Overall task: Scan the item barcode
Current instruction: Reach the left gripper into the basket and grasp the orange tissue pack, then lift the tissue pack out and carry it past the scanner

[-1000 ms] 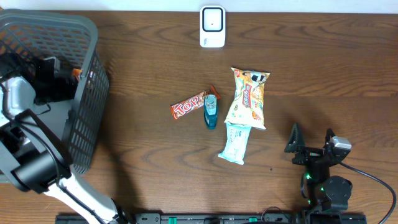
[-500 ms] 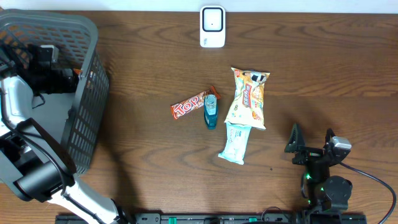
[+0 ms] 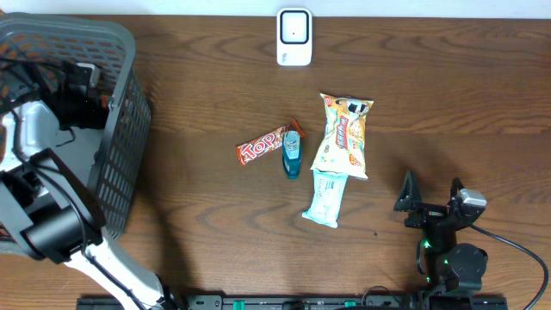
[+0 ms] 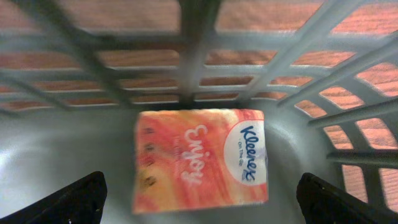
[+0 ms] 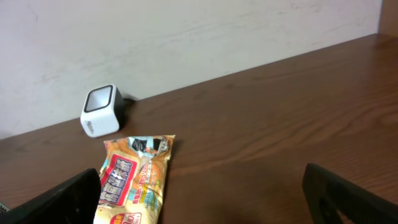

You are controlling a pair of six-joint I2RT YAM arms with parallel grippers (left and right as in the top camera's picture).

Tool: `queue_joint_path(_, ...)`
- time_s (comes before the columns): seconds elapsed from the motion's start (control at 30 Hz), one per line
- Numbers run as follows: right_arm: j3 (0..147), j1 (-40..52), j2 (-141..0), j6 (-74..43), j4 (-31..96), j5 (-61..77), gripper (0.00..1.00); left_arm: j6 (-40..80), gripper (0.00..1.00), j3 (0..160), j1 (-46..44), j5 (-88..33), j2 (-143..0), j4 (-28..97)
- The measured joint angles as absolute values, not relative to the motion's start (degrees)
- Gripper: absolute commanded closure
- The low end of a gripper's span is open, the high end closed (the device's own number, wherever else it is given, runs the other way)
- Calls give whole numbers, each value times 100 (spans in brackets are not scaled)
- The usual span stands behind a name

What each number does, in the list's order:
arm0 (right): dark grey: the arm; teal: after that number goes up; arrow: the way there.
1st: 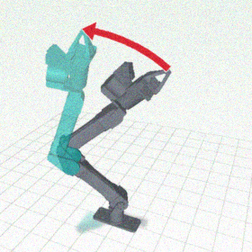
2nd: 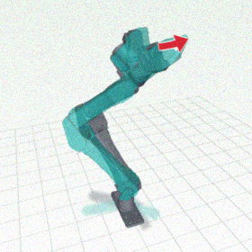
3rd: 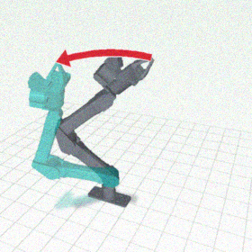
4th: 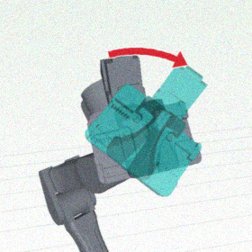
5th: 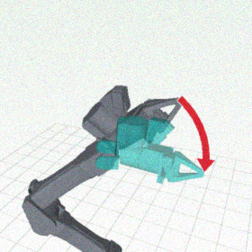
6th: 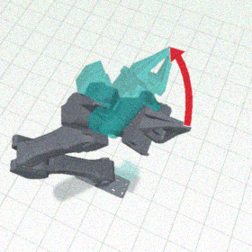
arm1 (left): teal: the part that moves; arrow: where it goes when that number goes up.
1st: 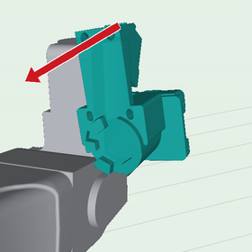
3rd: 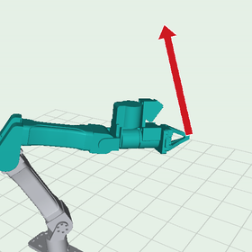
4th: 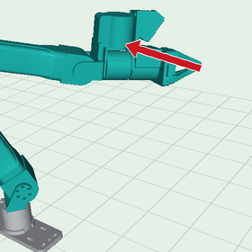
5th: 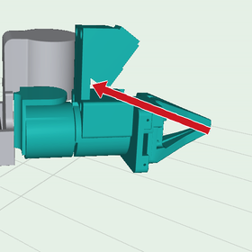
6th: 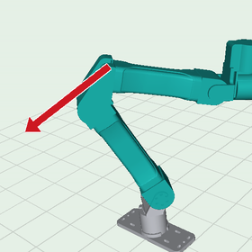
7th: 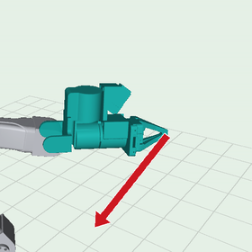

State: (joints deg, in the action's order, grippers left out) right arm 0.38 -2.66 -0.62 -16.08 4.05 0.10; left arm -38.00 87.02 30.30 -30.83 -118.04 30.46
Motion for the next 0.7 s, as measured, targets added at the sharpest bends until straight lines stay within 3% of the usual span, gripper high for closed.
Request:
queue_joint_path(0.37,38,-266,-62,-1608,405,8,1,-3824,2,8702,2871,-3135,-12140,3030)
queue_joint_path(0.47,38,-266,-62,-1608,405,8,1,-3809,23,8702,2871,-3138,-12140,3039)
queue_joint_path(0.53,38,-266,-62,-1608,405,10,1,-3828,31,8698,2871,-3124,-12140,3050)
queue_joint_path(0.7,38,-266,-62,-1608,405,8,1,-3723,39,8696,2871,-2971,-12134,3050)
